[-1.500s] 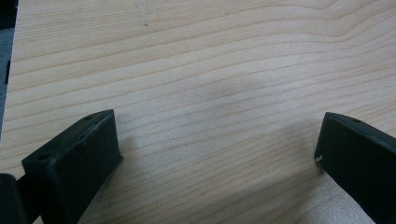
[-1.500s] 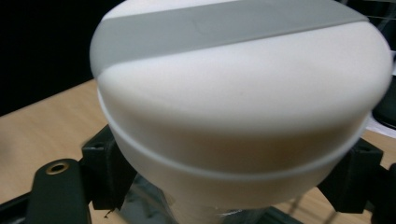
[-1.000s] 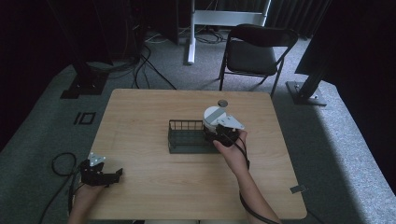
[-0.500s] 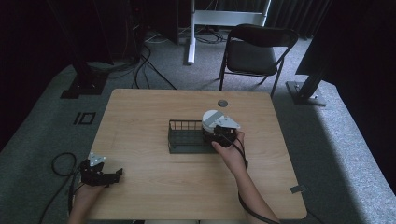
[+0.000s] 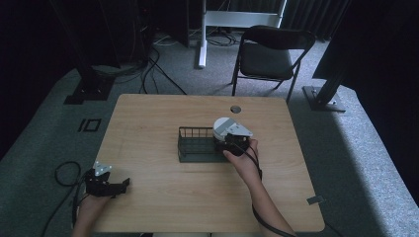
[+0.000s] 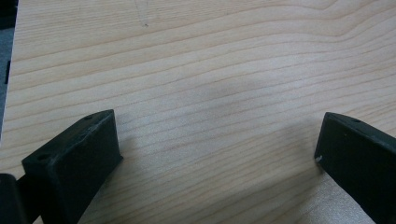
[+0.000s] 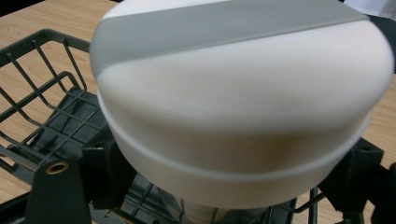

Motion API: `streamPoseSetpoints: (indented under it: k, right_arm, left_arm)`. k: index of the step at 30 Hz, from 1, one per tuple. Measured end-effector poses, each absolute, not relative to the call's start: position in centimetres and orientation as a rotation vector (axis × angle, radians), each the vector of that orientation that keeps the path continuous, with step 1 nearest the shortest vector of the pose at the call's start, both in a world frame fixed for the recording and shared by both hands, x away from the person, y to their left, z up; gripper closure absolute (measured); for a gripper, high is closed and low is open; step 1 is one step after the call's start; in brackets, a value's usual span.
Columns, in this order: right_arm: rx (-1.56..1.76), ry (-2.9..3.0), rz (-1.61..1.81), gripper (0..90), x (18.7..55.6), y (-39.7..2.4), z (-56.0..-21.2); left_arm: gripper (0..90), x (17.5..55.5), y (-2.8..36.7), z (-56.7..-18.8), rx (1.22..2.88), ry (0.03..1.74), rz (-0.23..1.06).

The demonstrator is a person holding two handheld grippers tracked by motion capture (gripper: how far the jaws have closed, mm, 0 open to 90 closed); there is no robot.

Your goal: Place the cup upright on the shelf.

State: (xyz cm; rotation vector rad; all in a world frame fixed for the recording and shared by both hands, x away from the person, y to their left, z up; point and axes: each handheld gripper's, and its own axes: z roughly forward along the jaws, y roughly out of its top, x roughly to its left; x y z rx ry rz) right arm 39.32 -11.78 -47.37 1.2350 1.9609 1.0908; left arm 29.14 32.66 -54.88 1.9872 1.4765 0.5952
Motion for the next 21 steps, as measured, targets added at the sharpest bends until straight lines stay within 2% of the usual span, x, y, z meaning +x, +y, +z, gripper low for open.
streamPoseSetpoints:
  k: [8,11,21]
  right_arm:
    - [1.242,1.956,1.157,17.8,39.29,-12.28,-47.75]
    - [1.225,1.971,1.166,13.2,39.11,-12.26,-47.78]
    - [1.217,1.96,1.209,12.1,38.61,-12.69,-47.37]
  left_arm:
    - [0.1,29.14,32.66,-54.87,1.988,1.476,0.595]
    - [0.1,29.14,32.66,-54.87,1.988,1.476,0.595]
    - [0.1,29.14,32.66,-54.87,1.988,1.476,0.595]
